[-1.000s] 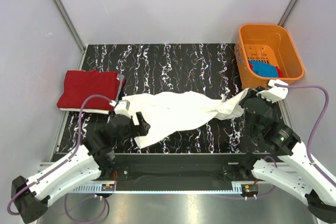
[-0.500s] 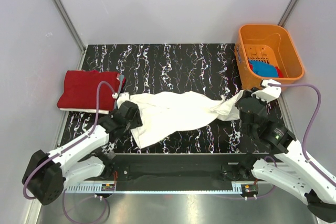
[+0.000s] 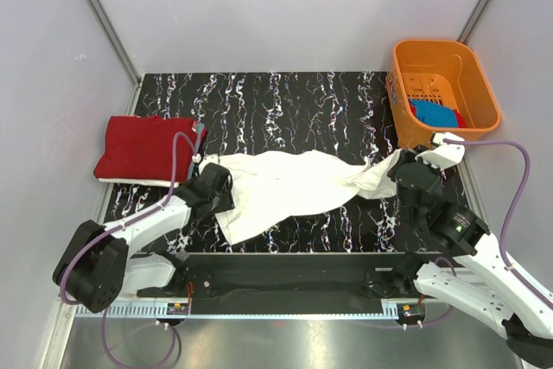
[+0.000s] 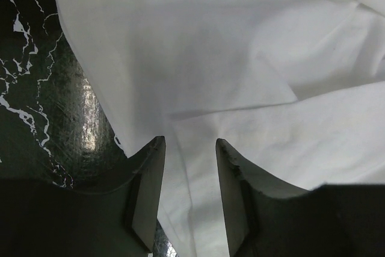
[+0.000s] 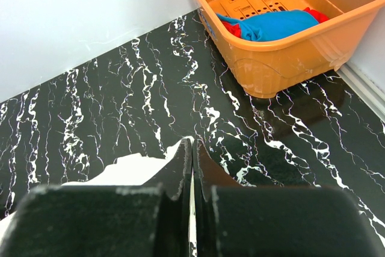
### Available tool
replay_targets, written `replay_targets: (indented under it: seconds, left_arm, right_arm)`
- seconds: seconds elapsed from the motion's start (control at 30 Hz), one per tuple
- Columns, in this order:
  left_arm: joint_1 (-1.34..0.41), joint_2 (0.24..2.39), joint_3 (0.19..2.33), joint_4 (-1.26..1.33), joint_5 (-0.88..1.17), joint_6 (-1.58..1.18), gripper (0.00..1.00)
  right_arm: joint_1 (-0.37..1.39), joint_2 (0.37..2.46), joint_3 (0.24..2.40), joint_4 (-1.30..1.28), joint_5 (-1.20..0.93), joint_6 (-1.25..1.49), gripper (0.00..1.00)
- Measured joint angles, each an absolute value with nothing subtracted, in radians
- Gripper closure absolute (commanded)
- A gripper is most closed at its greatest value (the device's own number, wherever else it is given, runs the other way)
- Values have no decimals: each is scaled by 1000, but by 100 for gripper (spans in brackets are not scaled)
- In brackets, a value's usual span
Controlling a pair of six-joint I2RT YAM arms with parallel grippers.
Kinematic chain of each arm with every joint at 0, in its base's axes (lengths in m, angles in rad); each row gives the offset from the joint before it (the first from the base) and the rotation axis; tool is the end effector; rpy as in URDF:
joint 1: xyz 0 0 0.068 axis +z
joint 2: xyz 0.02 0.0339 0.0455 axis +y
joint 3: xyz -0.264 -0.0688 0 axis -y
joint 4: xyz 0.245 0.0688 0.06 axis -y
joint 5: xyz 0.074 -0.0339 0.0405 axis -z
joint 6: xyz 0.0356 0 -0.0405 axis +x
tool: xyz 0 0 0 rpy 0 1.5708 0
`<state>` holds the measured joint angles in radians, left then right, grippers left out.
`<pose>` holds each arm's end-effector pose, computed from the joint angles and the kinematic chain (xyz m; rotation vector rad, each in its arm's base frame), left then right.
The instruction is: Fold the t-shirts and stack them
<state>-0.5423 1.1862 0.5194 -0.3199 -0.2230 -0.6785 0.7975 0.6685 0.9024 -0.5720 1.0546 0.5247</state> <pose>0.1844 -0.1019 0.1631 -0.2573 2.5203 -0.2040 0.1085 0.0668 0.3619 0.4375 1.6794 -0.0396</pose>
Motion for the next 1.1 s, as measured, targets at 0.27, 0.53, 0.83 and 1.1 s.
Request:
replay_targets:
  seconds: [0.27,0.53,0.83,1.1]
  left_arm:
    - [-542,1215,519,-313,-217,-675,60]
    - [-542,1255,531,-278,-200,-663,66]
    - [-540,1273,545,-271,-210,-653,81]
    - [-540,1155,582,-345,-250,-632,100]
  right_arm:
    - [797,668,902,-572,1053,525,100]
    - [797,675,902,-572,1050,532,100]
    - [797,676,902,-572,1028,543,100]
    - [797,681,902,-572,1026,550,100]
